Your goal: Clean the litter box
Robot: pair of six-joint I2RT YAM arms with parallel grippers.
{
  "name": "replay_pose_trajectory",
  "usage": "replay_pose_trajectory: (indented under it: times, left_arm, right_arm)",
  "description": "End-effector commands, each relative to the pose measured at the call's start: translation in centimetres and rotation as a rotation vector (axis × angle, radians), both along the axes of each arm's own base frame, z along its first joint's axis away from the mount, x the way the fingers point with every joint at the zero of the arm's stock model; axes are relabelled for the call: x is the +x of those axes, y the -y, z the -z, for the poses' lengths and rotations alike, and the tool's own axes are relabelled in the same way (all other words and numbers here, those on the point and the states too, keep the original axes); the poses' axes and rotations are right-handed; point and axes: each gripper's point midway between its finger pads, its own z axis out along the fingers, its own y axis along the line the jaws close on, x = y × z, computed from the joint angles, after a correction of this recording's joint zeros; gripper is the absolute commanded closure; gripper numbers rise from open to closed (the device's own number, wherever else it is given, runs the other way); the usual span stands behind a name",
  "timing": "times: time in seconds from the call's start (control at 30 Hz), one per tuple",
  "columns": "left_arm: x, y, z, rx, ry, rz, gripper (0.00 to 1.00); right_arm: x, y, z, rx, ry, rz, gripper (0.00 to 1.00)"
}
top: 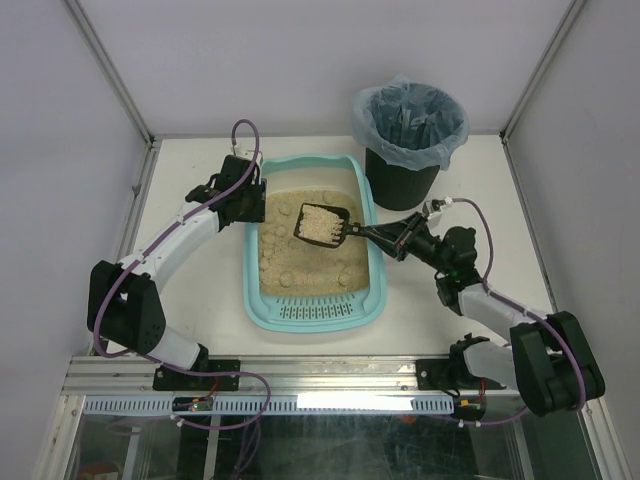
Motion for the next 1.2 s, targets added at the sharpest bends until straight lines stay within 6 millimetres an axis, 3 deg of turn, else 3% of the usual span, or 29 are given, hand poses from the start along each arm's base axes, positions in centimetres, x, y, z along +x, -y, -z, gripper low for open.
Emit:
replay_pose_trajectory:
  times: [0.0,0.1,0.13,0.23,0.33,0.37,0.47,0.57,0.6,0.7,0.83,0.97,1.07,1.13,1.17]
  left_arm:
    - [0.0,1.7,-0.4,-0.054,0.01,0.053,0.63]
    - [0.0,1.6,-0.5,-0.049,0.015,0.049,0.62]
    - [0.1,1.6,-0.6,-0.049,0.018,0.048,0.62]
    - [0.0,1.7,-0.5,-0.052,0.012,0.053,0.62]
    - [0.0,1.6,-0.4,-0.047,0.014,0.048,0.62]
    - [0.0,1.6,-0.5,-0.048,0.015,0.047,0.62]
    - [0.0,1.7,-0.3,-0.05,0.009,0.052,0.62]
    - [0.0,1.6,-0.3,-0.046,0.01,0.048,0.62]
    - [0.1,1.6,-0.3,-0.046,0.011,0.047,0.62]
    - [0.1,1.6,-0.2,-0.047,0.008,0.048,0.63]
    - [0.1,1.6,-0.3,-0.046,0.011,0.046,0.62]
    - [0.0,1.7,-0.2,-0.049,0.006,0.051,0.63]
    - [0.0,1.5,-0.3,-0.046,0.011,0.047,0.62]
    - [0.1,1.7,-0.4,-0.049,0.013,0.05,0.62]
    - [0.1,1.7,-0.4,-0.051,0.01,0.052,0.62]
  right_arm:
    - [1.0,1.8,-1.9,0.033,0.05,0.092,1.0]
    - [-0.5,-1.0,-3.7,0.001,0.163,-0.101,1.0]
    - [-0.4,-0.9,-4.1,0.03,0.168,-0.091,1.0]
    - [1.0,1.5,-1.9,0.063,0.054,0.05,1.0]
    - [-0.5,-1.4,-3.3,0.012,0.157,-0.127,1.0]
    - [-0.5,-1.6,-4.0,0.03,0.175,-0.128,1.0]
    - [1.0,0.9,-2.3,0.06,0.069,0.032,1.0]
    - [-0.6,-2.1,-4.0,-0.022,0.193,-0.154,1.0]
    - [-0.8,-2.2,-4.3,-0.015,0.207,-0.159,1.0]
    - [1.1,0.8,-2.2,-0.006,0.089,0.029,1.0]
    - [-0.5,-1.4,-3.7,-0.038,0.19,-0.139,1.0]
    - [1.1,1.5,-1.5,-0.023,0.081,0.057,1.0]
    - [-0.4,-1.2,-3.2,-0.057,0.182,-0.127,1.0]
    - [0.6,0.3,-3.0,-0.017,0.134,-0.008,1.0]
    - [1.1,1.5,-1.6,-0.021,0.076,0.065,1.0]
